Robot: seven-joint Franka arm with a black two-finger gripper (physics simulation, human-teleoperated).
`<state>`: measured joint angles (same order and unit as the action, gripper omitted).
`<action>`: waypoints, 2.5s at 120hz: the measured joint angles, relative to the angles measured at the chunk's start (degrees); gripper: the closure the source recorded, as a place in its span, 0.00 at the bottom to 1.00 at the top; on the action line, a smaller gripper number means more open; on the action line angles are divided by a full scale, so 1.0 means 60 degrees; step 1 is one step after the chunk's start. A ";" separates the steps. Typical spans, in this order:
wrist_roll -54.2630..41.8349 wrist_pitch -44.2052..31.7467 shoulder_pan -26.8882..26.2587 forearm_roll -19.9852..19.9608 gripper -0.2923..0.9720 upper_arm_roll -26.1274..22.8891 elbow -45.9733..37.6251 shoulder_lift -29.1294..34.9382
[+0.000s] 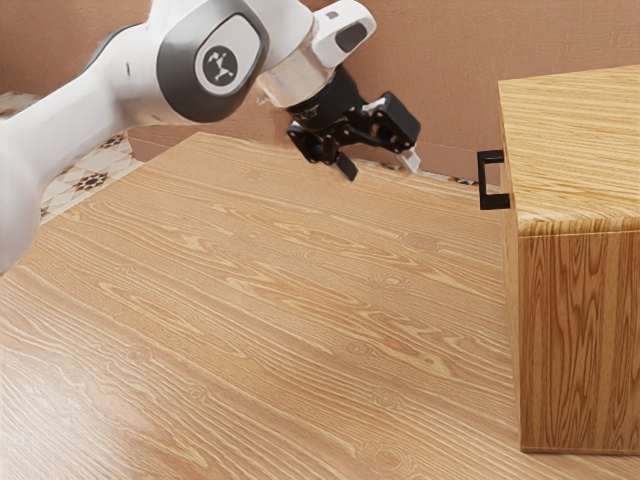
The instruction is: Pull the drawer handle with one arm to open the drawer
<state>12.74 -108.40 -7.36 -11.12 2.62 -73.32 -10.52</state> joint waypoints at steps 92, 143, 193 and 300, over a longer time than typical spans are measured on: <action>0.0502 -0.0893 -0.0085 -0.2553 0.23 -0.0363 0.0101 -0.0976; 0.0610 -0.0961 0.0034 -0.2470 0.23 -0.0298 0.0077 -0.1190; 0.0619 -0.0892 0.0161 -0.2427 0.23 0.0131 -0.0568 -0.0775; 0.0650 -0.0822 -0.0089 -0.2204 0.23 0.2869 -0.3489 0.1587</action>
<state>16.64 -113.34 -7.89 -24.34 19.83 -94.25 -1.00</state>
